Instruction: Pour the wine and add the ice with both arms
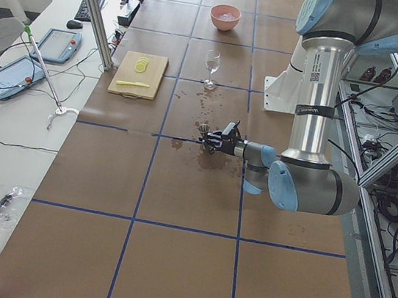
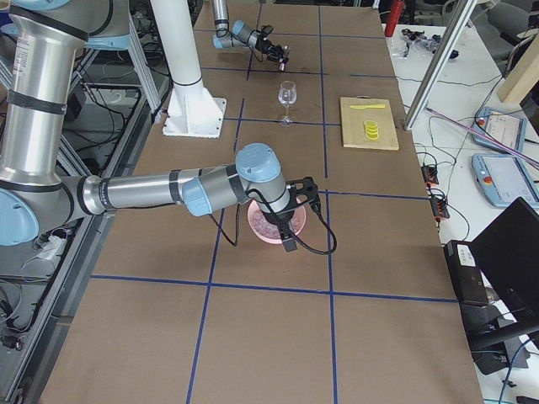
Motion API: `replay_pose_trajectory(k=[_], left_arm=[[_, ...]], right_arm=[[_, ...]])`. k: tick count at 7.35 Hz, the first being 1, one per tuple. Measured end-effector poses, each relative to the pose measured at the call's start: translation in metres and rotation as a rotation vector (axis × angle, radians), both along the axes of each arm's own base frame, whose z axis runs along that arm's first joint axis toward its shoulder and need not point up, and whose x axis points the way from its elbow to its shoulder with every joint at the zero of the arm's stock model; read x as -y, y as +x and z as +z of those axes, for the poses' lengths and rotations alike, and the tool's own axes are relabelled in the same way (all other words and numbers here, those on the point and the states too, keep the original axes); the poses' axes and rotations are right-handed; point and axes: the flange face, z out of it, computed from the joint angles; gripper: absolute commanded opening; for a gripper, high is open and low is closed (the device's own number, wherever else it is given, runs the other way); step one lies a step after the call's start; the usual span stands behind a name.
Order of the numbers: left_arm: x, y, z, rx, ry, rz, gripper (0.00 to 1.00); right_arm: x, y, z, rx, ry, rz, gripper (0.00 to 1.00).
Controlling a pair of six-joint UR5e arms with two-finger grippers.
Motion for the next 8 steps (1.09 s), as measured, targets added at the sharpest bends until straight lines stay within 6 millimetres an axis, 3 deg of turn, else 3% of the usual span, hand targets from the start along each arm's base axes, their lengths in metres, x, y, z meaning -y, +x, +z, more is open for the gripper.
replay_pose_trajectory(k=[2,8], left_arm=[[-0.0004,0.0004,0.0028,0.007,-0.001,0.001,0.26],[-0.0010,0.0015,0.0053,0.013,-0.001,0.002,0.43]], right_arm=[[0.0000,-0.0001,0.0005,0.000,-0.001,0.000,1.00],[0.0001,0.0003,0.0010,0.000,-0.002,0.001,1.00]])
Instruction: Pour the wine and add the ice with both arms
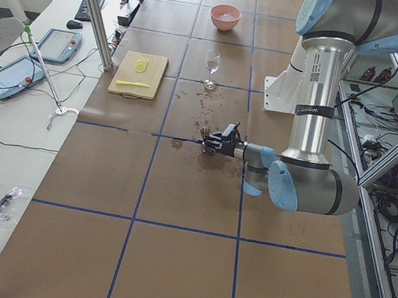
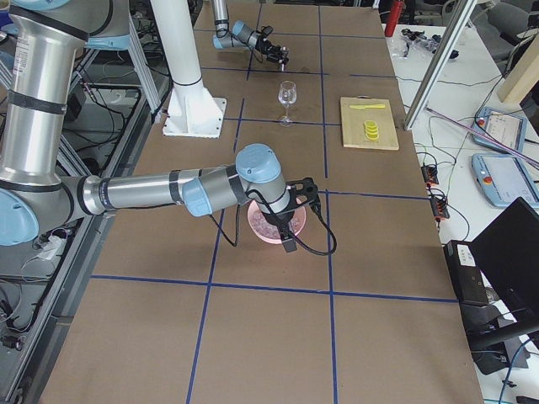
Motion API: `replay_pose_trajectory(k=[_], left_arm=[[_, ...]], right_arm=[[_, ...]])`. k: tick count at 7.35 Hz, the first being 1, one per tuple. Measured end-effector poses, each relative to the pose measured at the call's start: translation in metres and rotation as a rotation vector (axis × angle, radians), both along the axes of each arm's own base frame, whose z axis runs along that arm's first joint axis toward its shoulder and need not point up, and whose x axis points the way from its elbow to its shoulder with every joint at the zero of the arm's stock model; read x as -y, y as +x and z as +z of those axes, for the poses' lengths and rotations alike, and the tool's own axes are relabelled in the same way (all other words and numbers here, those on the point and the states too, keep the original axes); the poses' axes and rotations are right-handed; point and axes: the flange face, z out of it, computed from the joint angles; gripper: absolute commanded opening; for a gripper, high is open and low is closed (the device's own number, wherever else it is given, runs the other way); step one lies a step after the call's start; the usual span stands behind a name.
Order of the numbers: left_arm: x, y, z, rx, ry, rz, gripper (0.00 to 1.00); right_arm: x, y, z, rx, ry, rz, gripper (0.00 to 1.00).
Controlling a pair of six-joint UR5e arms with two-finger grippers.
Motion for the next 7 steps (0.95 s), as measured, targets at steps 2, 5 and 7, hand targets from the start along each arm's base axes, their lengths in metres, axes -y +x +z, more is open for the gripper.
replay_pose_trajectory(k=[2,5,7], left_arm=[[-0.0009,0.0006,0.0000,-0.001,0.000,0.001,0.70],[0.0001,-0.0022,-0.0004,-0.007,0.000,-0.015,1.00],[0.0023,-0.0082,-0.0040,-0.026,0.000,-0.059,1.00]], right_arm=[[0.0004,0.0000,-0.0007,0.000,0.002,0.000,1.00],[0.0001,0.0006,-0.0016,0.000,0.003,0.002,1.00],[-0.0003,0.0012,-0.0014,0.001,0.002,0.004,1.00]])
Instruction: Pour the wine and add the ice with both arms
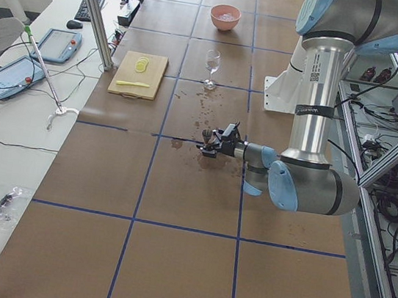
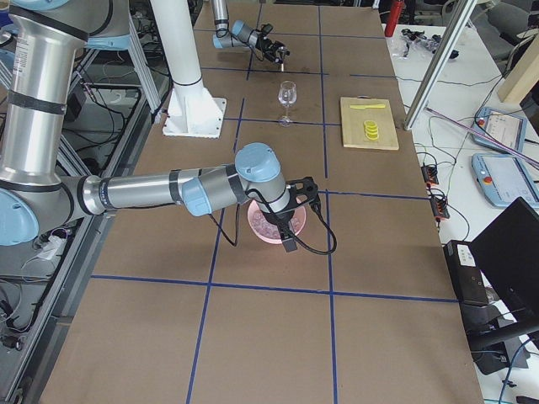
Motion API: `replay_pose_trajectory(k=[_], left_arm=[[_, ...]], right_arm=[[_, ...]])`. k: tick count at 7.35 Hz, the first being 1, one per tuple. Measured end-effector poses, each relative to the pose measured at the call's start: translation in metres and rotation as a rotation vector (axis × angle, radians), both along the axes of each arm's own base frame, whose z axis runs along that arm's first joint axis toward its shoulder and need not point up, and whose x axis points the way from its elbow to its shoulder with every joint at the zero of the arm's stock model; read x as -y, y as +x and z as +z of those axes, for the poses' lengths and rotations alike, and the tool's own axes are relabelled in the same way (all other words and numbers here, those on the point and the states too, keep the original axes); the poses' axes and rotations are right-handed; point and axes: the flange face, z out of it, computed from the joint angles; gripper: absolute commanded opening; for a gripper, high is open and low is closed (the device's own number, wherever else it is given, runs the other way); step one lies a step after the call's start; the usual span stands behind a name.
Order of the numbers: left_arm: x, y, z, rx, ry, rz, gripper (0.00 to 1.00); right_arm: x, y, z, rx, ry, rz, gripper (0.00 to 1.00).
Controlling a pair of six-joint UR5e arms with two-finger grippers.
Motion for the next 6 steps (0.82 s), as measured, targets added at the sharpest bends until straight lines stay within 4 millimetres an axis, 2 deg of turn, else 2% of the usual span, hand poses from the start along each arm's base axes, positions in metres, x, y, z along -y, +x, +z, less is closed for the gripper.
replay_pose_trajectory(k=[2,6], left_arm=[[0.002,-0.009,-0.006,-0.047,0.004,-0.052,1.00],[0.002,-0.030,-0.041,-0.122,0.061,-0.113,1.00]], right_arm=[[0.000,0.000,0.000,0.001,0.000,0.000,1.00],[0.000,0.000,-0.001,0.002,0.001,0.000,1.00]])
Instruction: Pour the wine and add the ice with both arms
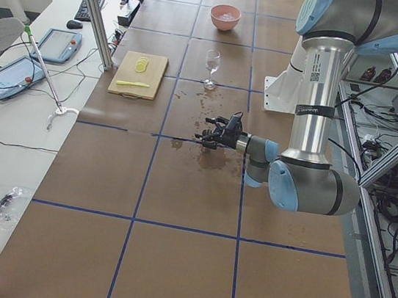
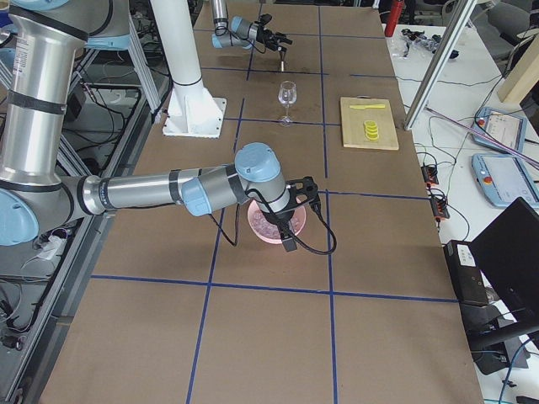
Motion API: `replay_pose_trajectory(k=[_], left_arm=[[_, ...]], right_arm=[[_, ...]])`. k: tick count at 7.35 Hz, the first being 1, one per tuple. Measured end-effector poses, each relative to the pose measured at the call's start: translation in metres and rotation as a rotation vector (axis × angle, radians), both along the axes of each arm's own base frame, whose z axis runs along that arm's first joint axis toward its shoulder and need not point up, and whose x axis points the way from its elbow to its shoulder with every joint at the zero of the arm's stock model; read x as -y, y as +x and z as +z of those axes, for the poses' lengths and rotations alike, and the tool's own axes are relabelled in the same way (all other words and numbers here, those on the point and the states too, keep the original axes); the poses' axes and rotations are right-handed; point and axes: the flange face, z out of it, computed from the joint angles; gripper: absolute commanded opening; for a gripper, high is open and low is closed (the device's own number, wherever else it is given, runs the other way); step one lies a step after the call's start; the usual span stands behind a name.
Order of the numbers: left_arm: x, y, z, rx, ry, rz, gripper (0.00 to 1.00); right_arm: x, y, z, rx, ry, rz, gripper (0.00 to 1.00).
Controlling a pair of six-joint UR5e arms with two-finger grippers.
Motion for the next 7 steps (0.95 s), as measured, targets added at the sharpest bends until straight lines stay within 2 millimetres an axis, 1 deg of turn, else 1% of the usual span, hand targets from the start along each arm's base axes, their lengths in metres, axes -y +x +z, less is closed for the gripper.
replay_pose_trajectory(k=[2,3,4,5,7], left_arm=[[0.005,-0.017,-0.016,0.011,0.050,-0.029,1.00],[0.015,-0.028,-0.018,0.030,0.073,-0.039,1.00],[0.032,-0.044,-0.016,0.056,0.100,-0.040,1.00],[0.054,-0.062,-0.015,0.099,0.127,-0.035,1.00],[0.110,-0.104,-0.013,0.255,0.129,-0.014,1.00]], right_arm=[[0.000,0.000,0.000,0.000,0.001,0.000,1.00],[0.000,0.000,0.000,0.000,0.001,0.000,1.00],[0.000,0.000,-0.001,0.001,0.000,0.000,1.00],[0.000,0.000,-0.001,0.001,0.001,0.000,1.00],[0.001,0.000,-0.001,0.000,0.002,0.000,1.00]])
